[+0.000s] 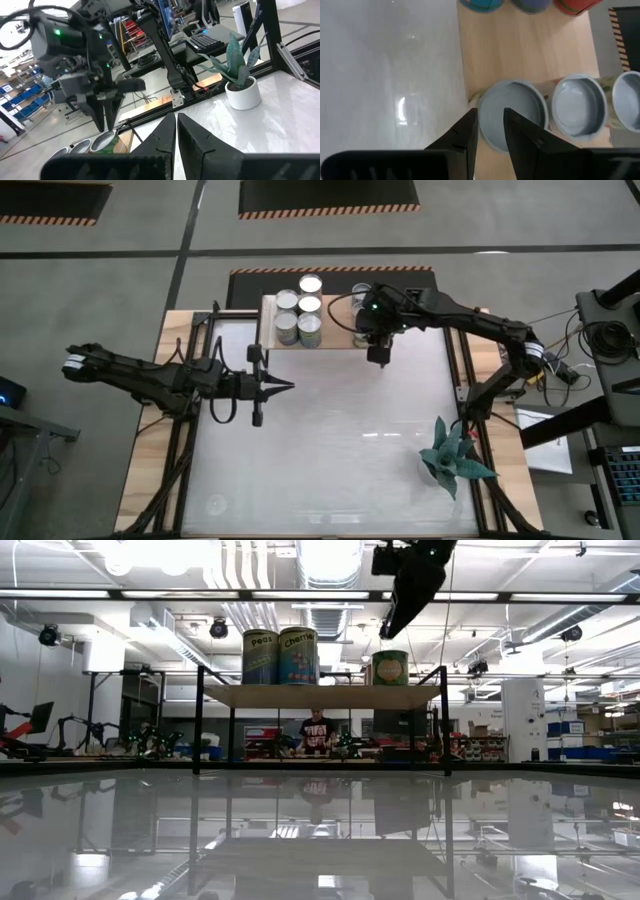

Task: Pick and place cans onto a shelf
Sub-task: Return to Home Position

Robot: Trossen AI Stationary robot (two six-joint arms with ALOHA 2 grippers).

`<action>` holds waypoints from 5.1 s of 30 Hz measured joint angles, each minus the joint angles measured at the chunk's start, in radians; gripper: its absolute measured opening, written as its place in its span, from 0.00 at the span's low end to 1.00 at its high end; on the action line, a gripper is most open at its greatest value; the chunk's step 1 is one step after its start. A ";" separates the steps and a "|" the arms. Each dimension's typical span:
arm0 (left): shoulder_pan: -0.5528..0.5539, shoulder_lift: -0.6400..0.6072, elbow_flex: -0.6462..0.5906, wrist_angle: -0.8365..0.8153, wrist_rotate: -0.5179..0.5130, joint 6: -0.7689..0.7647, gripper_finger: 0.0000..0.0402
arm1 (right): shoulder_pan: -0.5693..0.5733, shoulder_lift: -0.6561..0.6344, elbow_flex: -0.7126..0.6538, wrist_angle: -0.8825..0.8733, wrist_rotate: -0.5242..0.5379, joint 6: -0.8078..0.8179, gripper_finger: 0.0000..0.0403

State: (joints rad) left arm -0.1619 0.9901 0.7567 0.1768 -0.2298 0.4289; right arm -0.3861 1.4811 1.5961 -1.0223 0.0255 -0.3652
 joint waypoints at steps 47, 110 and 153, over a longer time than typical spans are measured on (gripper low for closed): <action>0.000 -0.679 -0.607 0.002 0.039 -0.224 0.00 | 0.390 -1.093 -1.308 1.164 -0.026 0.104 0.08; 0.000 -0.686 -0.737 0.068 0.021 -0.387 0.00 | 0.385 -1.465 -1.584 1.127 0.081 0.156 0.08; 0.000 -0.684 -0.736 0.068 0.023 -0.387 0.00 | 0.385 -1.465 -1.585 1.127 0.081 0.156 0.08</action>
State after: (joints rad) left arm -0.1621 0.3061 0.0204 0.2451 -0.2073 0.0423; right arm -0.0006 0.0158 0.0109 0.1051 0.1066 -0.2092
